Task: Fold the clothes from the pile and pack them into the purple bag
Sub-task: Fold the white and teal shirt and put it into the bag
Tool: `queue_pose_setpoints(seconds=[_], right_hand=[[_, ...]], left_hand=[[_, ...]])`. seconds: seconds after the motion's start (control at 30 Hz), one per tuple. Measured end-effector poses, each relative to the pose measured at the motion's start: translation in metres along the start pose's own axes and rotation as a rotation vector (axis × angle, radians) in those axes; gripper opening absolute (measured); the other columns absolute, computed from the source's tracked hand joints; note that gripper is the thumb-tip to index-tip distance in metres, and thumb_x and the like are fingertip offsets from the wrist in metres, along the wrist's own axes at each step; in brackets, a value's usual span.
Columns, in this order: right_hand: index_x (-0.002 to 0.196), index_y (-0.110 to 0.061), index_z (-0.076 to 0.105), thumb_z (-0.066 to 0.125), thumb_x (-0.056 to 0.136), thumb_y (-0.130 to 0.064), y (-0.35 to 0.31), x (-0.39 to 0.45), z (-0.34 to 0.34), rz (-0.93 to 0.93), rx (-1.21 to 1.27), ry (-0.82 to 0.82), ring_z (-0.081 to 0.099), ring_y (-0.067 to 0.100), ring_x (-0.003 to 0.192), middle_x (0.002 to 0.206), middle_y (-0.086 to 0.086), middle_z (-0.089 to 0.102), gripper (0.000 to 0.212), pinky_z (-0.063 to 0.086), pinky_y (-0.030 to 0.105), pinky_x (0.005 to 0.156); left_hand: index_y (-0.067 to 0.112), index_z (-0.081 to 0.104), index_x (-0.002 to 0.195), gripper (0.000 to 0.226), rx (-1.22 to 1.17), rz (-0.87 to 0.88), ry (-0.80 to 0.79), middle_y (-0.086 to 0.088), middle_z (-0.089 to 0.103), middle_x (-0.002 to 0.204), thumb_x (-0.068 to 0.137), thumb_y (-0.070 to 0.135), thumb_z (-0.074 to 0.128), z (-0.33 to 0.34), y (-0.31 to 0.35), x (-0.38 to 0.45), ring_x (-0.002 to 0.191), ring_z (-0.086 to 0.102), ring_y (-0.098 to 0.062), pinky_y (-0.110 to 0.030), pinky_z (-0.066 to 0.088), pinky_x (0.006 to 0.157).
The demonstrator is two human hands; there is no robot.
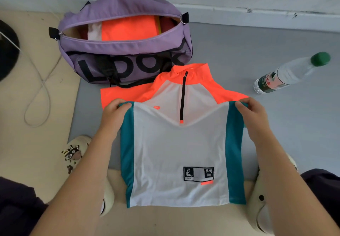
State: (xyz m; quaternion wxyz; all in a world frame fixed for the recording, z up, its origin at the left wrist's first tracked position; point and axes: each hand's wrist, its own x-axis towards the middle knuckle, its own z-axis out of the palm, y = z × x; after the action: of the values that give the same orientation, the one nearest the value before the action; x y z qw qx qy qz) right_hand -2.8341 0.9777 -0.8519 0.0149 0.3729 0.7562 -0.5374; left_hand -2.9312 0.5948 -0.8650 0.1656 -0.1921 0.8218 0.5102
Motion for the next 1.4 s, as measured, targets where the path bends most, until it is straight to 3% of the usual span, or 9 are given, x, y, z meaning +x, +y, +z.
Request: queue_pose_setpoints(seconds=[0.13,0.37,0.5,0.67,0.77,0.87,0.97,1.17,1.4], right_hand=[[0.085,-0.018,0.056,0.057,0.093,-0.017,0.017,-0.001,-0.004,0.061,-0.047,0.101,0.048,0.018,0.073,0.077,0.000,0.053,0.008,0.037,0.028,0.062],[0.096,-0.019,0.058,0.056,0.096,-0.023,0.045,0.003,-0.017,0.088,-0.341,0.141,0.050,0.021,0.084,0.091,0.000,0.058,0.004,0.034,0.028,0.075],[0.096,-0.013,0.060,0.053,0.096,-0.018,0.044,0.008,-0.010,0.085,-0.411,0.154,0.052,0.025,0.084,0.095,0.007,0.063,0.009,0.037,0.030,0.074],[0.104,-0.001,0.060,0.047,0.092,-0.004,0.029,0.011,0.005,-0.074,-0.935,0.208,0.051,0.040,0.102,0.106,0.021,0.059,0.019,0.041,0.046,0.081],[0.106,-0.004,0.062,0.060,0.090,-0.014,0.018,0.007,0.029,-0.339,-0.832,0.051,0.050,0.037,0.108,0.109,0.017,0.060,0.020,0.044,0.045,0.080],[0.117,-0.009,0.057,0.071,0.085,-0.025,0.017,0.003,0.051,-0.350,-0.855,-0.192,0.046,0.031,0.115,0.116,0.009,0.056,0.038,0.048,0.041,0.077],[0.123,-0.010,0.051,0.069,0.086,-0.032,0.021,0.002,0.060,-0.309,-1.030,-0.262,0.043,0.029,0.115,0.118,0.010,0.050,0.046,0.046,0.037,0.071],[0.108,-0.007,0.058,0.070,0.085,-0.034,0.014,0.007,0.055,-0.449,-1.183,-0.304,0.040,0.029,0.114,0.117,0.010,0.046,0.038,0.044,0.037,0.065],[0.111,-0.007,0.050,0.064,0.090,-0.029,0.016,0.006,0.034,-0.242,-1.046,-0.375,0.058,0.035,0.100,0.107,0.017,0.062,0.033,0.037,0.035,0.070]], left_hand=[[0.013,0.055,0.078,0.020,0.088,0.010,0.077,0.001,0.049,0.067,0.094,0.025,0.059,-0.001,-0.012,0.000,0.059,0.042,-0.011,-0.025,0.033,0.053],[0.017,0.062,0.084,0.017,0.308,-0.024,0.093,-0.005,0.065,0.082,0.093,0.032,0.061,-0.013,-0.040,-0.001,0.077,0.061,-0.024,-0.036,0.045,0.060],[0.014,0.061,0.079,0.021,0.415,0.090,0.078,-0.003,0.059,0.076,0.092,0.031,0.063,-0.001,-0.031,0.006,0.075,0.055,-0.023,-0.031,0.040,0.060],[0.007,0.067,0.103,0.021,0.756,0.314,0.171,-0.016,0.059,0.108,0.090,0.023,0.066,0.021,-0.012,0.011,0.108,0.052,-0.036,-0.045,0.044,0.086],[0.014,0.063,0.119,0.031,0.883,0.561,-0.137,-0.007,0.062,0.120,0.090,0.027,0.064,0.047,0.006,0.015,0.116,0.052,-0.029,-0.044,0.041,0.096],[0.019,0.060,0.124,0.037,0.965,0.505,-0.378,-0.004,0.057,0.124,0.089,0.030,0.065,0.069,0.015,0.017,0.119,0.048,-0.027,-0.038,0.039,0.096],[0.021,0.058,0.120,0.037,1.056,0.411,-0.405,-0.003,0.054,0.121,0.086,0.033,0.068,0.077,0.016,0.020,0.117,0.050,-0.026,-0.033,0.037,0.083],[0.022,0.052,0.076,0.021,1.090,0.459,-0.547,0.003,0.046,0.100,0.083,0.035,0.067,0.080,0.022,0.026,0.102,0.045,-0.019,-0.032,0.036,0.069],[0.027,0.047,0.087,0.018,1.160,0.347,-0.600,0.007,0.050,0.081,0.090,0.044,0.053,0.063,0.023,0.022,0.076,0.049,-0.018,-0.031,0.031,0.056]])
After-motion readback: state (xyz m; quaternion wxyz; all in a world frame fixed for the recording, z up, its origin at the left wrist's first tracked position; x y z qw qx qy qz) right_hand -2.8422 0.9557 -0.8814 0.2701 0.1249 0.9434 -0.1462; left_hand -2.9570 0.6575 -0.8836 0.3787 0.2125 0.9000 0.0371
